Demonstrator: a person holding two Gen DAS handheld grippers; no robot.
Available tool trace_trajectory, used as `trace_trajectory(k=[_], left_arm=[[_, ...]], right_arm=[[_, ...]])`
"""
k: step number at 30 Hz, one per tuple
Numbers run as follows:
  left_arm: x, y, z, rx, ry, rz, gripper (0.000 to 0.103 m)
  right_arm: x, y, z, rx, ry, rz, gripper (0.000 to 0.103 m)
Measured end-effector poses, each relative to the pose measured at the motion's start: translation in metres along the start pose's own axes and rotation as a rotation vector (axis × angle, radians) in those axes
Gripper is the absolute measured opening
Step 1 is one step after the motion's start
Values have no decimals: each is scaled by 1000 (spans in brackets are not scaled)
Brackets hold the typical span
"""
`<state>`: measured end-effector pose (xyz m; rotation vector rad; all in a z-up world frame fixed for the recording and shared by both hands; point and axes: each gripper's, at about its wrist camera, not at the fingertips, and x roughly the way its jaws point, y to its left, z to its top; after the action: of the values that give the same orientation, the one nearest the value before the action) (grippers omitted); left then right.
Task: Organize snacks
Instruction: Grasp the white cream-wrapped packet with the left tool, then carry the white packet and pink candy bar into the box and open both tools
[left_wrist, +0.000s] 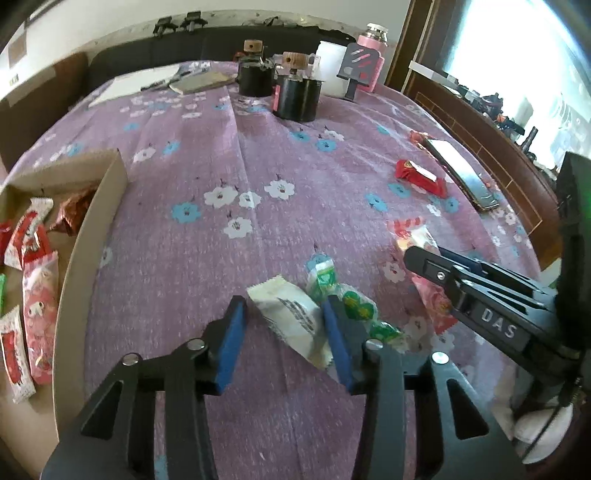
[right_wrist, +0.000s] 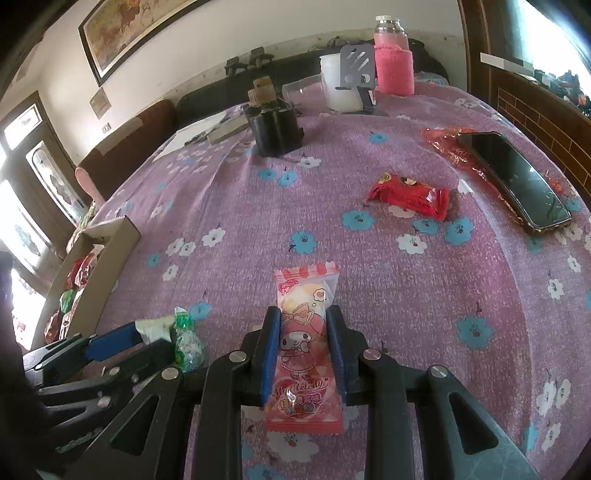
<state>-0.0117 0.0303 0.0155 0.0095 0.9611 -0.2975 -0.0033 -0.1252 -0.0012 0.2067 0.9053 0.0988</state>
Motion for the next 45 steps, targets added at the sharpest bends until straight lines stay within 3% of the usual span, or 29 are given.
trace_trajectory(k=[9,11,22,27,34,40,45], left_arm=[[6,-18,-1,114,-31,76,39],[4,-19,-2,116,-29,65,31],[-40,6,-17,-17,-51,-68,31],[-70,42,-27,-122,-76,-123,31],[-109,113,-50,-259,-151,-44,31],[-124,169,-75,-387,-166,-2,31],[-136,197,-88,-411,-181,58,31]], right_arm=[[-2,4,-3,-20,1,-19,26],[-2,5,-3,-21,-2,-20,26],[-14,-4,2,8,-71,-19,26],[-12,-6,3,11,-72,-29,26],[-14,-6,1,14,-96,-61,26],[-22,-2,0,4,-140,-113,25],[-38,1,0,51,-149,-42,25]])
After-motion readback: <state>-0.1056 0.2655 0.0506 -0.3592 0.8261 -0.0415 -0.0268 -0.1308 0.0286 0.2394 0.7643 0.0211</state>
